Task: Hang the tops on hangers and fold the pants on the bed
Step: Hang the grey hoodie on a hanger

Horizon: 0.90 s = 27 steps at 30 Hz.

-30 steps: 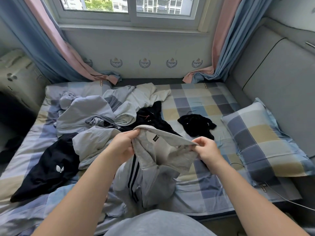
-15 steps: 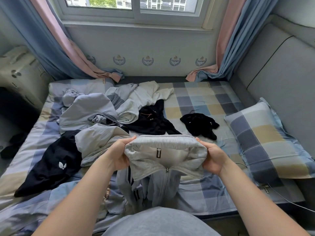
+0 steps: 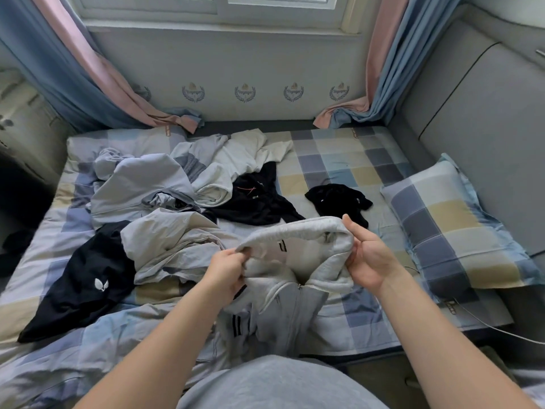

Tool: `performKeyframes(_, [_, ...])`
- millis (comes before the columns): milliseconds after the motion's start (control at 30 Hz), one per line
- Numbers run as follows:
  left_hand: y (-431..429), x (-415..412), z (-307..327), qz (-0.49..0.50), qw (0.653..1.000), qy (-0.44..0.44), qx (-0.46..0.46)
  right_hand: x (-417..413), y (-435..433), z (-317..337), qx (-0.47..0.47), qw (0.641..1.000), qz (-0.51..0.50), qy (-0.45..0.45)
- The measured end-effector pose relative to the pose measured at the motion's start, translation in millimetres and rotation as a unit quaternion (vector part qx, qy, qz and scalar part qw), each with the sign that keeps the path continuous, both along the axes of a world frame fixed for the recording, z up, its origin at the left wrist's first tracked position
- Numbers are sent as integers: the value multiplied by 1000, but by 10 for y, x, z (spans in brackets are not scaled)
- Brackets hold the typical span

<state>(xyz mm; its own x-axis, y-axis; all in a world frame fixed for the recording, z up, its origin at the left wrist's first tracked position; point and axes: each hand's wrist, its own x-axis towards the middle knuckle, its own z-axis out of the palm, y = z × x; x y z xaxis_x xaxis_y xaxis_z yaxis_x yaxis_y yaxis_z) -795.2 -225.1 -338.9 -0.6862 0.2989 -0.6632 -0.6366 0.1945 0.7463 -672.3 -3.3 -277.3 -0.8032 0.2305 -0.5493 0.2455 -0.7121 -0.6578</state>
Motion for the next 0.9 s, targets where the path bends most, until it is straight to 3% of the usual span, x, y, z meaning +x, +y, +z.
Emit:
performKeyframes(100, [75,-47,139,56,992,-94,69,129,-15,-122,157,986,-37,-40])
performKeyframes(200, [171,53,328,-8,992,-115,59,355,-96,-366,373,912,-17,-168])
performKeyframes(400, [437,323,536,-173,968,-164,77,792,-466,-783,457,807,75,-367])
performKeyframes(433, [480,372,560,-200,962,-170,74,854,-481,-810,462,795,93,-382])
performKeyframes(500, [544,461,589,-235,952,-184,72,990,-480,-855,443,809,62,-381])
performKeyframes(600, [623,558,555,-268,942,-188,70,1236,-455,-885,310,882,-127,-332])
performKeyframes(667, [687,663,523,-273,946,-163,55,1435,-480,-832,224,898,-249,-286])
performKeyframes(800, [776,1031,392,-312,946,-80,28,1978,-746,-705,195,877,-338,-280])
performKeyframes(900, [781,1397,305,-390,921,-4,-1,2434,-1101,-681,168,856,-399,-283])
